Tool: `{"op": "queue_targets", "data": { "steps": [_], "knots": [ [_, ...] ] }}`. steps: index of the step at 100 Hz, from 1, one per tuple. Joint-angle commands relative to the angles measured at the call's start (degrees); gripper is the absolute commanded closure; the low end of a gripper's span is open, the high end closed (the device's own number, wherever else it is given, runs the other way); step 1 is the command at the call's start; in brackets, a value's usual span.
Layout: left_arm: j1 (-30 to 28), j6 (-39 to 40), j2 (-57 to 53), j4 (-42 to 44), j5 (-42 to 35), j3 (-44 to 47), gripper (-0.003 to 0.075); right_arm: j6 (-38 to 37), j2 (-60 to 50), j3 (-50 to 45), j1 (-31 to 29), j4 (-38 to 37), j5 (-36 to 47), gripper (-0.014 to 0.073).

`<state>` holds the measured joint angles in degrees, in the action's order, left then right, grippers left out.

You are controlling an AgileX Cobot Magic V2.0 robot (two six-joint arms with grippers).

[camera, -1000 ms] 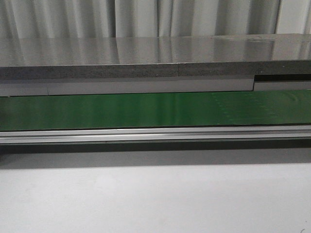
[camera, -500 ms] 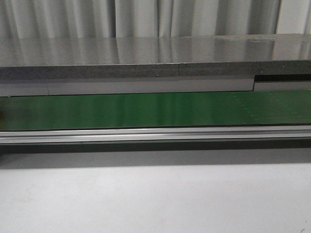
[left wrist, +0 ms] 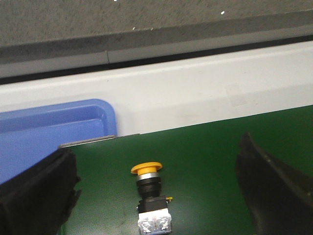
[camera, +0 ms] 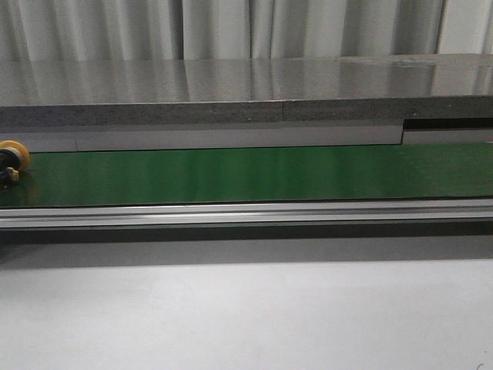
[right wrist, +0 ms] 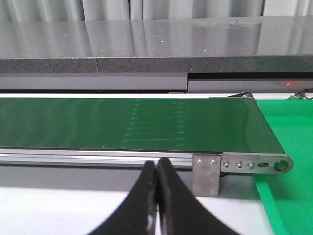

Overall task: Move button from left to right
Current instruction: 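Open the left gripper and raise it away from the push-button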

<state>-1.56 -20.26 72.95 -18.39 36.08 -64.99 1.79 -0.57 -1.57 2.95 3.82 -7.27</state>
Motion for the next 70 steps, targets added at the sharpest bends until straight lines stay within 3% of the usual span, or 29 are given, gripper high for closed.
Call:
{"op": "queue_targets", "data": {
  "steps": [1, 43, 70],
  "knots": [
    [2.25, -0.39, -7.24, -1.56, -8.83, 4.06, 0.0093, 0.01, -1.05, 0.97, -0.32, -0.44, 4.96, 0.066],
    [3.87, -0.39, -36.02, -1.56, -26.31, 32.77, 0.0093, 0.01, -1.05, 0.97, -0.32, -0.44, 4.96, 0.066],
    [3.87, -0.39, -53.78, -2.73, -26.63, 43.22, 0.0093, 0.01, -1.05, 0.97, -0.32, -0.44, 4.96, 0.066]
  ]
}}
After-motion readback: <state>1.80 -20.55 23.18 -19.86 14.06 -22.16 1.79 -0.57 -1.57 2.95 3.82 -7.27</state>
